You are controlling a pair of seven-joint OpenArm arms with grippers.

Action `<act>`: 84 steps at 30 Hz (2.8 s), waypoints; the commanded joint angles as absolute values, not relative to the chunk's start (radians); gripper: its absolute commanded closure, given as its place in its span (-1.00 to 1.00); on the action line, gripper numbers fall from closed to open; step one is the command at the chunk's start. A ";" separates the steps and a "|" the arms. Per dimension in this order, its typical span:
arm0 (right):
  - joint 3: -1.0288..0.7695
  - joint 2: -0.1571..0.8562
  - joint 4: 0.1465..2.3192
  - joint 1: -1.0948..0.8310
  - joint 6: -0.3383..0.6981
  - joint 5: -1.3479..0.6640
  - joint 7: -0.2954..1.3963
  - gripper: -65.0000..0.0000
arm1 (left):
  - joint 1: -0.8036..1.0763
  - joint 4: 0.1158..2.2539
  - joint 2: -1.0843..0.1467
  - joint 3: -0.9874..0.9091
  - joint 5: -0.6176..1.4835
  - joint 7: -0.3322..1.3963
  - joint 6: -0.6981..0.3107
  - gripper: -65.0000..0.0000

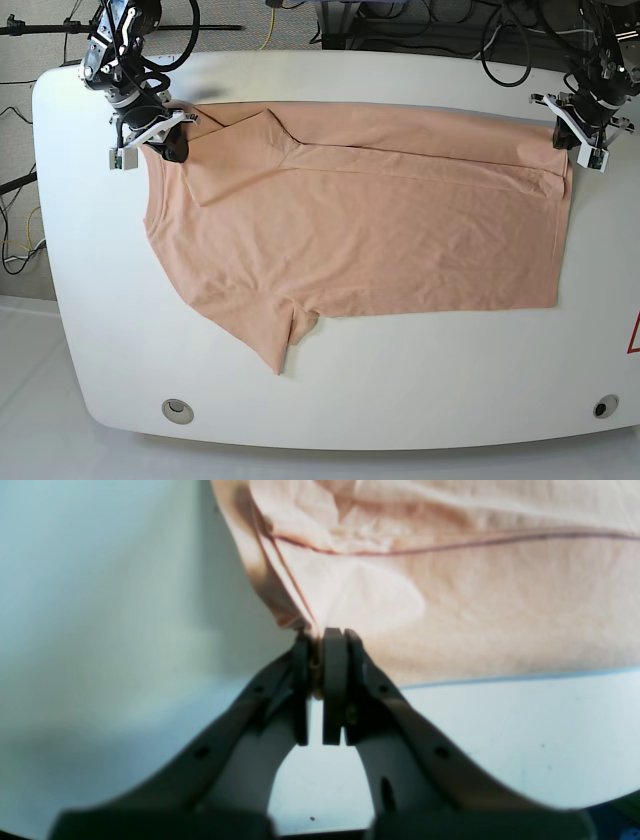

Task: Fold the T-shirt properly
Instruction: 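Hold the folded edge with both grippers while smoothing the shirt flat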

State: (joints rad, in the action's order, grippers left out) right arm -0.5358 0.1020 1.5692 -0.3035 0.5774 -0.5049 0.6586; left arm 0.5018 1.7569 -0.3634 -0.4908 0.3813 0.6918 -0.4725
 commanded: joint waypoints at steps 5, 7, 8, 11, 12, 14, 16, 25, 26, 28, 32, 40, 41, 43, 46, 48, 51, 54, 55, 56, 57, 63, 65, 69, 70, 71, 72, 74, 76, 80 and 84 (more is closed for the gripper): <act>-0.541 0.115 1.577 -0.308 0.579 -0.507 0.651 0.98 | 0.510 1.785 -0.379 -0.505 0.387 0.678 -0.473 0.98; -0.541 0.115 1.576 -0.310 0.580 -0.507 0.652 0.98 | 0.513 1.785 -0.379 -0.505 0.387 0.676 -0.474 0.98; -0.541 0.114 1.576 -0.312 0.579 -0.507 0.652 0.98 | 0.514 1.785 -0.379 -0.505 0.387 0.676 -0.474 0.98; -0.540 0.115 1.576 -0.316 0.579 -0.510 0.653 0.97 | 0.520 1.794 -0.380 -0.502 0.385 0.677 -0.470 0.97; -0.540 0.115 1.575 -0.317 0.580 -0.510 0.654 0.97 | 0.520 1.794 -0.380 -0.502 0.384 0.677 -0.470 0.97; -0.540 0.115 1.575 -0.320 0.579 -0.511 0.654 0.97 | 0.521 1.795 -0.379 -0.503 0.385 0.678 -0.470 0.97; -0.540 0.114 1.575 -0.321 0.580 -0.511 0.655 0.97 | 0.523 1.795 -0.379 -0.503 0.385 0.678 -0.471 0.97; -0.545 0.115 1.572 -0.317 0.581 -0.508 0.653 0.99 | 0.542 1.794 -0.380 -0.507 0.385 0.679 -0.470 0.98; -0.546 0.116 1.572 -0.317 0.581 -0.507 0.653 0.99 | 0.543 1.795 -0.380 -0.507 0.385 0.678 -0.471 0.98; -0.546 0.116 1.571 -0.317 0.582 -0.507 0.653 0.99 | 0.547 1.795 -0.380 -0.507 0.385 0.678 -0.471 0.98; -0.546 0.116 1.574 -0.321 0.581 -0.509 0.652 0.98 | 0.554 1.798 -0.382 -0.505 0.385 0.679 -0.465 0.97; -0.546 0.118 1.577 -0.326 0.581 -0.511 0.651 0.98 | 0.564 1.798 -0.383 -0.504 0.387 0.678 -0.437 0.97; -0.547 0.118 1.577 -0.326 0.581 -0.511 0.651 0.98 | 0.564 1.798 -0.383 -0.504 0.386 0.678 -0.431 0.97; -0.549 0.118 1.577 -0.325 0.581 -0.511 0.651 0.98 | 0.562 1.797 -0.384 -0.503 0.385 0.676 -0.412 0.96; -0.550 0.116 1.575 -0.325 0.582 -0.512 0.652 0.98 | 0.560 1.798 -0.384 -0.500 0.395 0.671 -0.367 0.98; -0.551 0.116 1.575 -0.324 0.582 -0.511 0.653 0.99 | 0.557 1.801 -0.384 -0.498 0.394 0.668 -0.340 0.98; -0.552 0.116 1.576 -0.323 0.582 -0.511 0.653 0.98 | 0.556 1.805 -0.385 -0.495 0.394 0.666 -0.302 0.97; -0.546 0.115 1.579 -0.325 0.582 -0.508 0.650 0.98 | 0.552 1.819 -0.382 -0.496 0.389 0.670 -0.279 0.98; -0.542 0.112 1.580 -0.326 0.581 -0.506 0.646 0.98 | 0.550 1.827 -0.380 -0.498 0.386 0.677 -0.272 0.98; -0.542 0.112 1.581 -0.326 0.581 -0.506 0.646 0.98 | 0.550 1.830 -0.379 -0.499 0.387 0.677 -0.276 0.98; -0.541 0.111 1.582 -0.326 0.582 -0.506 0.645 0.98 | 0.550 1.832 -0.378 -0.500 0.387 0.676 -0.281 0.98; -0.542 0.107 1.583 -0.328 0.581 -0.507 0.643 0.98 | 0.551 1.846 -0.370 -0.503 0.390 0.680 -0.311 0.98; -0.542 0.106 1.585 -0.328 0.581 -0.507 0.643 0.98 | 0.552 1.850 -0.366 -0.504 0.392 0.681 -0.319 0.99; -0.542 0.099 1.582 -0.327 0.578 -0.506 0.646 0.98 | 0.558 1.848 -0.356 -0.505 0.394 0.685 -0.339 0.99; -0.543 0.097 1.583 -0.327 0.578 -0.506 0.645 0.98 | 0.558 1.848 -0.354 -0.506 0.394 0.685 -0.343 0.99; -0.543 0.096 1.583 -0.328 0.579 -0.506 0.645 0.98 | 0.558 1.848 -0.352 -0.506 0.394 0.686 -0.346 0.99; -0.543 0.095 1.583 -0.328 0.579 -0.506 0.646 0.98 | 0.558 1.848 -0.350 -0.507 0.394 0.686 -0.349 1.00; -0.543 0.092 1.583 -0.328 0.579 -0.506 0.646 0.98 | 0.557 1.846 -0.347 -0.508 0.394 0.687 -0.357 0.99; -0.548 0.086 1.583 -0.339 0.578 -0.506 0.646 0.98 | 0.557 1.843 -0.347 -0.509 0.392 0.685 -0.371 0.99; -0.556 0.077 1.584 -0.354 0.578 -0.506 0.646 0.98 | 0.558 1.836 -0.349 -0.513 0.387 0.683 -0.389 0.99; -0.562 0.075 1.584 -0.360 0.578 -0.507 0.650 0.98 | 0.562 1.829 -0.351 -0.518 0.384 0.682 -0.393 0.99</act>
